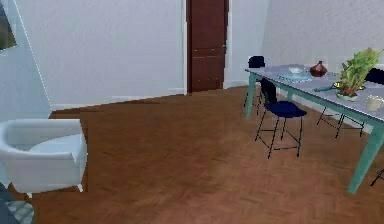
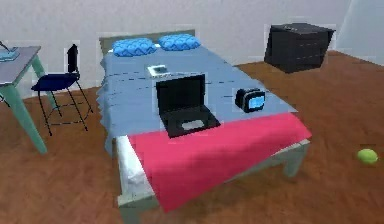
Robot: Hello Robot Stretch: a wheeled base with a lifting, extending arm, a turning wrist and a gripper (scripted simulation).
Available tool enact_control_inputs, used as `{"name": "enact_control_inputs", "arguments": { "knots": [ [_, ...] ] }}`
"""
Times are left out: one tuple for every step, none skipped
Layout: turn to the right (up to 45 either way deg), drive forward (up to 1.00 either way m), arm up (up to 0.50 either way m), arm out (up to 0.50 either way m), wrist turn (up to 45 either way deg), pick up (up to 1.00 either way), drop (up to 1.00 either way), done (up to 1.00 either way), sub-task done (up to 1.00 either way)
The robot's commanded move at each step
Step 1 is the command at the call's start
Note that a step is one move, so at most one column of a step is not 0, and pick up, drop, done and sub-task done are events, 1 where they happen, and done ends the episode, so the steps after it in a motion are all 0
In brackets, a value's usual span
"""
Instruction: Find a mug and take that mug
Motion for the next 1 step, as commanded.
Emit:
{"name": "enact_control_inputs", "arguments": {
  "knots": [
    [6.0, 0.0, 0.0, 0.0, 0.0, 0.0, 0.0, 0.0, 0.0]
  ]
}}
